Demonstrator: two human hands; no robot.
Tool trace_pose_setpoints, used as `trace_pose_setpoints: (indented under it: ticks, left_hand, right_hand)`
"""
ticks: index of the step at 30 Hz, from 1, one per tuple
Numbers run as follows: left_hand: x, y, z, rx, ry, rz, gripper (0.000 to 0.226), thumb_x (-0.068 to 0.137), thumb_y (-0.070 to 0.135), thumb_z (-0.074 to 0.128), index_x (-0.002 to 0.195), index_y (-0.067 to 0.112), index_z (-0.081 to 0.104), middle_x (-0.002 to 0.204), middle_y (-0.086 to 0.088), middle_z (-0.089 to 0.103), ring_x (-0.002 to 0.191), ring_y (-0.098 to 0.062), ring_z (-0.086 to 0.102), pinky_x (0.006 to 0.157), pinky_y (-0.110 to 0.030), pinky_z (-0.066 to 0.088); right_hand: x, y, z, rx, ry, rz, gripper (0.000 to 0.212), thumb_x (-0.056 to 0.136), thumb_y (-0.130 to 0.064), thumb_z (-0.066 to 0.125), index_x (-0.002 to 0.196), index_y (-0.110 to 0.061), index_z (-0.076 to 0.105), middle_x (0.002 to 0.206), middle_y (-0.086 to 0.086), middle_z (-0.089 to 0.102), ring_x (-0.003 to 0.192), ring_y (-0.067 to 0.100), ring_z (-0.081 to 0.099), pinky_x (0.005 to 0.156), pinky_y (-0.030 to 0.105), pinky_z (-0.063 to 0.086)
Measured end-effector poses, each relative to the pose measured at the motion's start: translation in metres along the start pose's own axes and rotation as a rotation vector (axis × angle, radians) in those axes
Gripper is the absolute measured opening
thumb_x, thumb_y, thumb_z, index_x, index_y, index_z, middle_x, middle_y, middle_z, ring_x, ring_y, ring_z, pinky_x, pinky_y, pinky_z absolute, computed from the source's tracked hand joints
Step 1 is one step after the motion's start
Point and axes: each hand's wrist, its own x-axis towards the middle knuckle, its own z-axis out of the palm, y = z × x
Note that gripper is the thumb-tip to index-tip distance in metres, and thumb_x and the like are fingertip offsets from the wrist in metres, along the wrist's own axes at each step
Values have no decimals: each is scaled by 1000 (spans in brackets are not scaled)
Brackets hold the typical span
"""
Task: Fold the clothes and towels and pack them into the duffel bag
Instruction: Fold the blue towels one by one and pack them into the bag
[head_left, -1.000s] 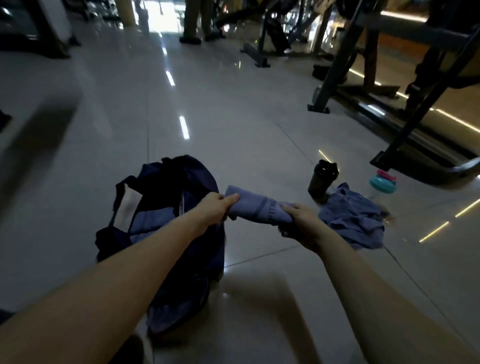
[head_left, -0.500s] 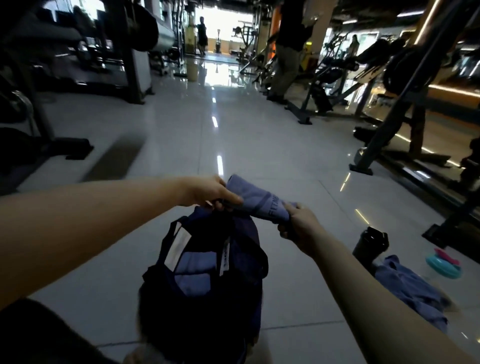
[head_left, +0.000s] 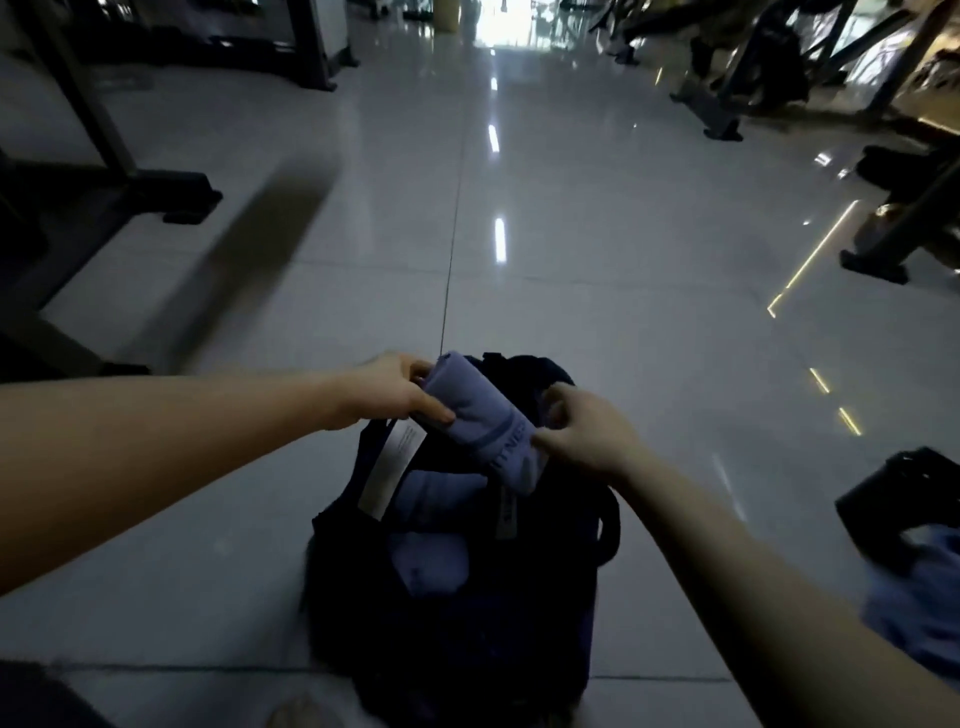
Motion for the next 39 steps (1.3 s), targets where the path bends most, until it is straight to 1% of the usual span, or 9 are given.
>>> trace_pose_setpoints:
  ticks: [4,9,13,17,21,27,32,36,39]
  left_hand:
    - [21,-12,4,52,-76,3,33,77,22,87,106,20,73,97,-4,76,87,-18,70,67,-26,50]
    - [27,-23,5,101,-84,53,34,79,34,86,104,17,70,92,-6,75,80,-16,69,66,-26,51]
    - [25,-55,15,625,126,107,52,76,64,75,105,26,53,90,13,61,83,-16,63,63,-32,43]
    - [30,-90,24,940,246,47,60,80,56,66,123,23,39,116,-3,65,97,-35,65,66,-37,43]
    - [42,-93,16,844,282,72,32,91,20,54,115,18,33,94,-11,66,69,-34,54,58,-40,43]
    - [32,-107,-7,572,290,105,6,95,21,55,95,25,49,83,-3,61,73,-29,57,58,-34,41]
    - [33,-114,-8,452,333,74,11,97,16,53,99,27,54,80,6,57,67,-14,52,55,-27,37]
    - [34,-121,-10,442,374,47,8,98,22,55,104,26,58,87,1,60,71,-17,54,60,-29,37]
    - [36,-118,-8,468,381,39,15,98,22,56,112,23,60,94,0,59,75,-20,53,61,-29,36]
  right_hand:
    - [38,-21,13,188,-177,-165,65,68,-29,70,129,-13,55,117,0,64,104,17,62,84,31,52]
    - [68,-14,30,175,-305,-219,27,77,-10,78,100,-9,64,90,11,68,77,17,62,66,34,50]
    - [78,-3,34,213,-244,-237,22,78,-9,78,96,-7,65,82,9,68,71,14,60,63,34,49]
    - [82,-9,40,131,-262,-281,23,76,-11,80,92,-9,63,84,9,67,70,17,59,62,34,48]
    - [82,-20,58,9,-314,-308,31,76,-16,79,98,-20,56,93,0,64,82,18,60,69,36,51]
    - [91,-40,91,-115,-346,-372,37,76,-16,77,99,-23,49,96,-1,59,83,23,58,65,35,46]
    - [105,-59,115,-141,-381,-398,25,81,-12,71,100,-20,57,105,3,64,94,28,62,72,35,45]
    - [92,-54,139,-519,-145,-402,38,89,-26,61,126,-17,54,122,9,61,112,33,58,88,41,41]
    - [74,-49,156,-656,194,-385,37,84,-21,62,119,-11,54,114,12,57,100,32,56,83,44,44]
